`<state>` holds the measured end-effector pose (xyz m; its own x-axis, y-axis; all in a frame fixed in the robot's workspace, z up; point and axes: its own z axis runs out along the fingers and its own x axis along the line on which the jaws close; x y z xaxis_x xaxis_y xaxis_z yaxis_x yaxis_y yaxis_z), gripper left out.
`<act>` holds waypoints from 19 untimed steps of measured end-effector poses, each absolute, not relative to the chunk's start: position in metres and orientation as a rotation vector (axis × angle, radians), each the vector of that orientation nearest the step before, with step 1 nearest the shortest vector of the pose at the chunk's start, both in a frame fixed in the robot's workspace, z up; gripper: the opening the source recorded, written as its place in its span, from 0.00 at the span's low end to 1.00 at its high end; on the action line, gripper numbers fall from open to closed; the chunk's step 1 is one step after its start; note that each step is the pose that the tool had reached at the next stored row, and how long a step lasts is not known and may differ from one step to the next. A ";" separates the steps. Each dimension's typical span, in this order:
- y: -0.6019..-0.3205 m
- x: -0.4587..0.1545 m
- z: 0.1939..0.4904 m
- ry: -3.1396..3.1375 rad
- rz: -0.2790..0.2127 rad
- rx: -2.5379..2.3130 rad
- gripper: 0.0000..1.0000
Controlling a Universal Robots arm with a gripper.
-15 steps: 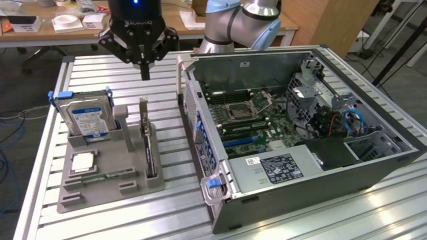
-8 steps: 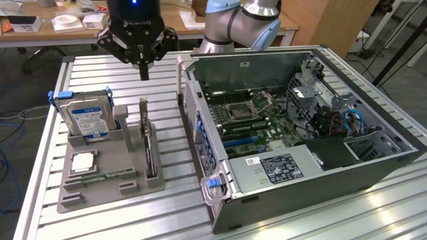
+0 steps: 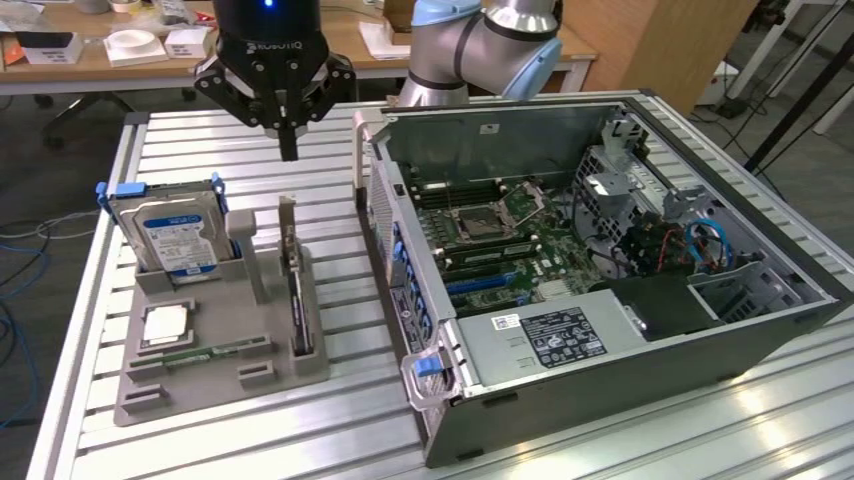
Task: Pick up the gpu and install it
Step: 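Pick up the gpu and move the gpu toward the slot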
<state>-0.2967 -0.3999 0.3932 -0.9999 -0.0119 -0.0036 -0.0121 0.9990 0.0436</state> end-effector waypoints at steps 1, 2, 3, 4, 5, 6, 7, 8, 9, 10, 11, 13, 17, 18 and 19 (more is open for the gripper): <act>-0.400 -0.297 0.393 3.137 0.068 -0.019 0.11; -0.400 -0.297 0.393 3.137 0.068 -0.019 0.11; -0.400 -0.297 0.393 3.137 0.068 -0.019 0.17; -0.400 -0.297 0.393 3.138 0.068 -0.019 0.23; -0.400 -0.297 0.393 3.138 0.068 -0.019 0.29; -0.400 -0.297 0.393 3.137 0.068 -0.019 0.29; -0.400 -0.297 0.393 3.138 0.068 -0.019 0.35; -0.400 -0.297 0.393 3.138 0.068 -0.019 0.35; -0.400 -0.297 0.393 3.137 0.069 -0.019 0.41; -0.400 -0.297 0.393 3.137 0.068 -0.019 0.41; -0.400 -0.297 0.393 3.138 0.068 -0.019 0.47; -0.400 -0.297 0.393 3.138 0.068 -0.019 0.47; -0.400 -0.297 0.393 3.137 0.068 -0.019 0.47; -0.400 -0.297 0.393 3.137 0.068 -0.019 0.47; -0.400 -0.297 0.393 3.138 0.068 -0.019 0.47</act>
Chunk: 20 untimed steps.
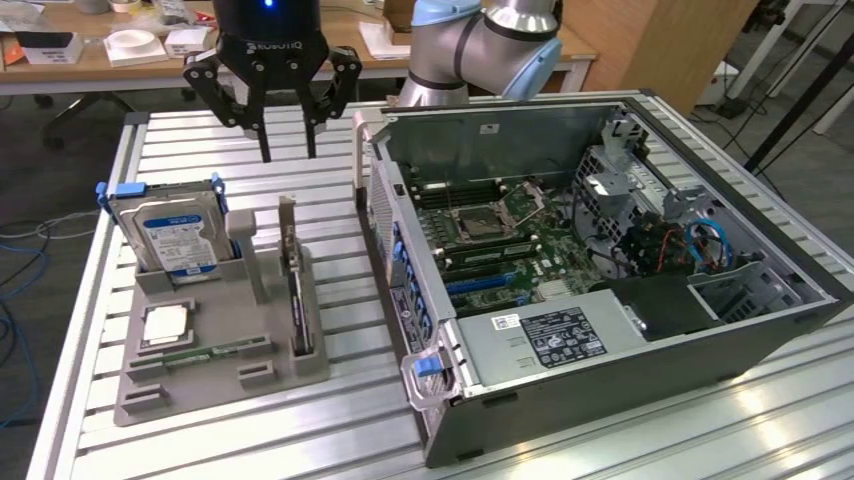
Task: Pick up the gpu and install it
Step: 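Pick up the gpu and move the gpu toward the slot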
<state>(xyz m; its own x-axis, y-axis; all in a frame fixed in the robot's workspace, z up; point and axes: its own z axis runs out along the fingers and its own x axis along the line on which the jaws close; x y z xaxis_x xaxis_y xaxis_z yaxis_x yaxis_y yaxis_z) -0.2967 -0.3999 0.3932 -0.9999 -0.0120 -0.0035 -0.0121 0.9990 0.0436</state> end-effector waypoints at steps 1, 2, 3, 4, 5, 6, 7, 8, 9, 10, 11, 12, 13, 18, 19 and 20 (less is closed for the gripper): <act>-0.400 -0.297 0.393 3.137 0.068 -0.019 0.47; -0.400 -0.297 0.393 3.138 0.068 -0.019 0.47; -0.400 -0.297 0.393 3.137 0.068 -0.019 0.47; -0.400 -0.297 0.393 3.138 0.068 -0.019 0.47; -0.400 -0.297 0.393 3.137 0.068 -0.019 0.47; -0.400 -0.297 0.393 3.137 0.069 -0.019 0.47; -0.400 -0.297 0.393 3.137 0.068 -0.019 0.47; -0.400 -0.297 0.393 3.137 0.068 -0.019 0.47; -0.400 -0.297 0.393 3.137 0.068 -0.019 0.47; -0.400 -0.297 0.393 3.137 0.068 -0.019 0.47; -0.400 -0.297 0.393 3.137 0.069 -0.019 0.47; -0.400 -0.297 0.393 3.137 0.068 -0.019 0.47; -0.400 -0.297 0.393 3.137 0.068 -0.019 0.47; -0.400 -0.297 0.393 3.137 0.068 -0.019 0.47; -0.400 -0.297 0.393 3.137 0.068 -0.019 0.47; -0.400 -0.297 0.393 3.137 0.068 -0.019 0.47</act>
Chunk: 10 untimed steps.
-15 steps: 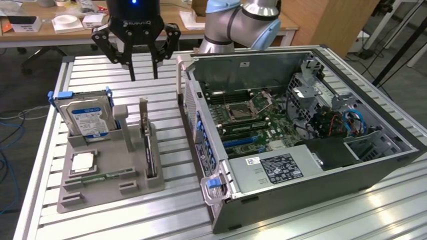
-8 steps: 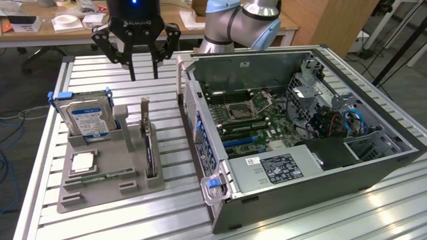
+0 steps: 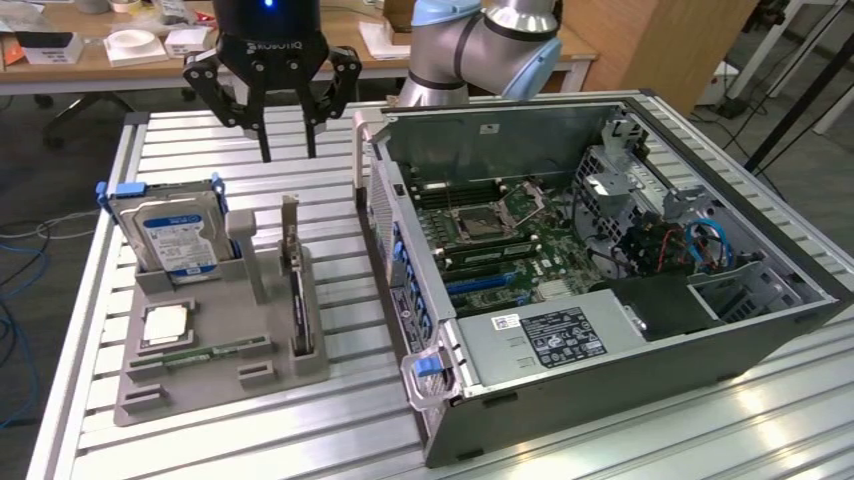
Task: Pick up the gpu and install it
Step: 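Pick up the gpu and move the gpu toward the slot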
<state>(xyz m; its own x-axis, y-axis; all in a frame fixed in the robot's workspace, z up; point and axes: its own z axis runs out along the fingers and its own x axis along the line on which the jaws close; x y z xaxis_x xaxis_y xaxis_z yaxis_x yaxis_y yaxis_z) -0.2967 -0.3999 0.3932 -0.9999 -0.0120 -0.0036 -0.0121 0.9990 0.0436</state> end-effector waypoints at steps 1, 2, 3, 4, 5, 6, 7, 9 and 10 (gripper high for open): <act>-0.400 -0.297 0.393 3.137 0.068 -0.019 0.47; -0.400 -0.297 0.393 3.137 0.068 -0.019 0.47; -0.400 -0.297 0.393 3.137 0.068 -0.019 0.47; -0.400 -0.297 0.393 3.138 0.068 -0.019 0.47; -0.400 -0.297 0.393 3.137 0.069 -0.019 0.47; -0.401 -0.297 0.393 3.137 0.068 -0.019 0.47; -0.402 -0.297 0.393 3.138 0.068 -0.019 0.47; -0.403 -0.297 0.393 3.138 0.068 -0.019 0.47; -0.404 -0.297 0.393 3.138 0.068 -0.019 0.47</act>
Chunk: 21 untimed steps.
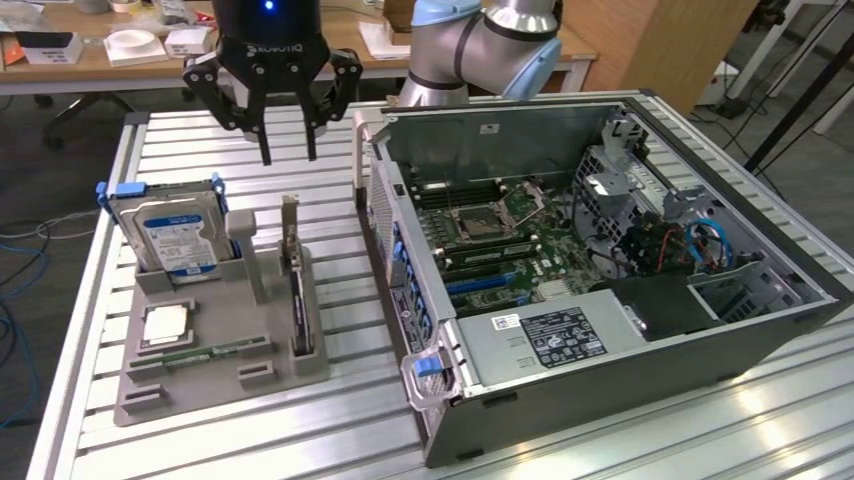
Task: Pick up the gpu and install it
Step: 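Pick up the gpu and move the gpu toward the slot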
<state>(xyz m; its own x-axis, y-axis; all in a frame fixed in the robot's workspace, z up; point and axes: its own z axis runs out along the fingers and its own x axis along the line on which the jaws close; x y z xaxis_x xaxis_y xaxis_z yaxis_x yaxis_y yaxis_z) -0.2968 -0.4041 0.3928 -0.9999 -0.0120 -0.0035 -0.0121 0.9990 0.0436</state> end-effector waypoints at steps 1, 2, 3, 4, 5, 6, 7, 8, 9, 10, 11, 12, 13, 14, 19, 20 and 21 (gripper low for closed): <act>-0.405 -0.297 0.393 3.137 0.068 -0.019 0.47; -0.406 -0.297 0.393 3.138 0.068 -0.019 0.47; -0.406 -0.297 0.393 3.138 0.068 -0.019 0.47; -0.407 -0.297 0.393 3.137 0.068 -0.019 0.47; -0.408 -0.297 0.393 3.137 0.069 -0.019 0.47; -0.408 -0.297 0.393 3.138 0.068 -0.019 0.47; -0.409 -0.297 0.393 3.138 0.068 -0.019 0.47; -0.409 -0.297 0.393 3.137 0.068 -0.019 0.47; -0.409 -0.297 0.393 3.137 0.068 -0.019 0.47; -0.409 -0.297 0.393 3.137 0.068 -0.019 0.47; -0.409 -0.297 0.393 3.137 0.068 -0.019 0.47; -0.409 -0.297 0.393 3.137 0.068 -0.019 0.47; -0.410 -0.297 0.393 3.138 0.068 -0.019 0.47; -0.410 -0.297 0.393 3.138 0.068 -0.019 0.47; -0.411 -0.297 0.393 3.137 0.068 -0.019 0.47; -0.411 -0.297 0.393 3.137 0.068 -0.019 0.47; -0.411 -0.297 0.393 3.137 0.068 -0.019 0.47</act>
<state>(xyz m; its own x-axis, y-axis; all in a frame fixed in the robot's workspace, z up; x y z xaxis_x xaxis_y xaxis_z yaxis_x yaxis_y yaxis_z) -0.2967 -0.4105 0.3925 -0.9999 -0.0120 -0.0036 -0.0121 0.9990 0.0435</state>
